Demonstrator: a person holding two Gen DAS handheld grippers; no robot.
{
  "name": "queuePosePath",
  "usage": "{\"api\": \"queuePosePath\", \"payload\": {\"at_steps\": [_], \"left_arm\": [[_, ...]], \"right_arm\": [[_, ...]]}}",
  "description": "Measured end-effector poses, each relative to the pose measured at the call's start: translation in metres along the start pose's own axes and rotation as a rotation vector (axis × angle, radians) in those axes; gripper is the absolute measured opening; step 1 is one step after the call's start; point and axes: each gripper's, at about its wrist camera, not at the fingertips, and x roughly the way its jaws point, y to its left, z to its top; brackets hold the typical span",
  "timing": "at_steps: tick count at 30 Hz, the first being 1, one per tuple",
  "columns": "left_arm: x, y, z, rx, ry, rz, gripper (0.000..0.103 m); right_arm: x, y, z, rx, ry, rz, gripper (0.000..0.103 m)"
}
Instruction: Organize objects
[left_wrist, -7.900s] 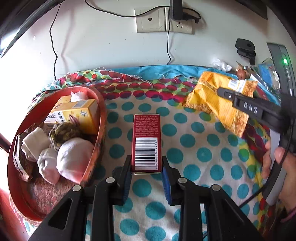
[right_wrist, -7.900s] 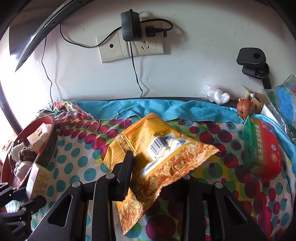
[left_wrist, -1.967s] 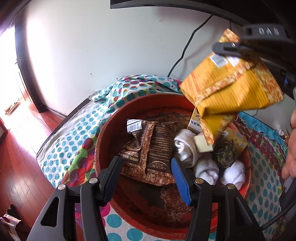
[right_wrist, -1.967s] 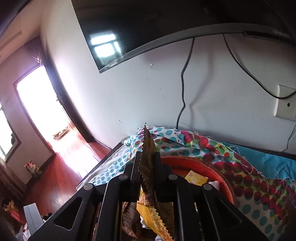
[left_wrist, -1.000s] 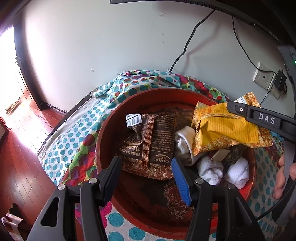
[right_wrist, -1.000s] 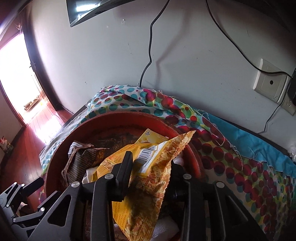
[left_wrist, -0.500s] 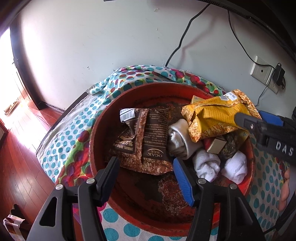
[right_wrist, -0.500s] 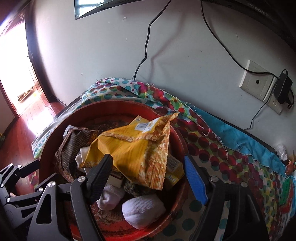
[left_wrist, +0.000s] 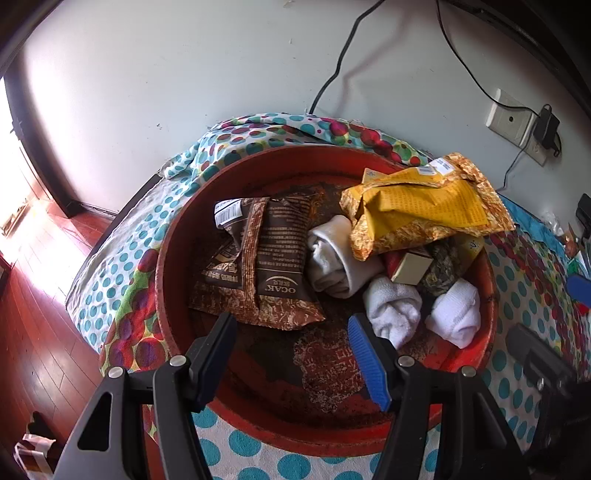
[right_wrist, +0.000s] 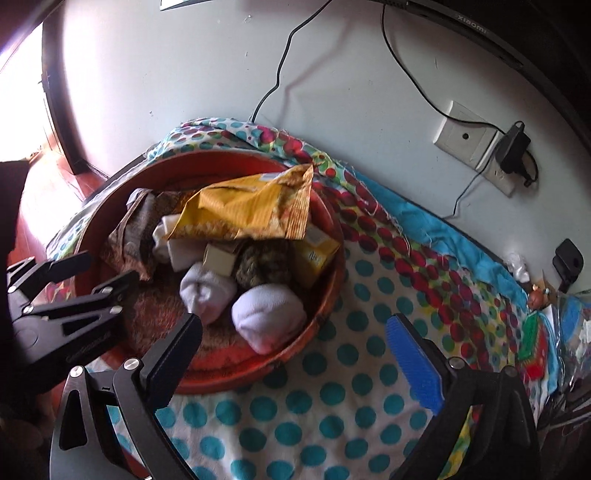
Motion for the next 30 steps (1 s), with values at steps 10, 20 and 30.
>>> {"api": "queuePosePath", "payload": {"at_steps": [10, 20, 30], "left_arm": [[-0.004, -0.003, 0.003, 0.037, 0.036, 0.015, 0.065], [-0.005, -0.003, 0.003, 0.019, 0.048, -0.014, 0.071], [-0.011, -0.019, 0.001, 0.073, 0.028, -0.014, 0.071]], "right_arm": [[-0.012, 0.023, -0.017, -0.037, 0.067, -0.054, 0.102], [0.003, 0.023, -0.023, -0.028, 0.117, -0.042, 0.102], [0.012, 0.018, -0.026, -0.024, 0.152, -0.047, 0.102]]}}
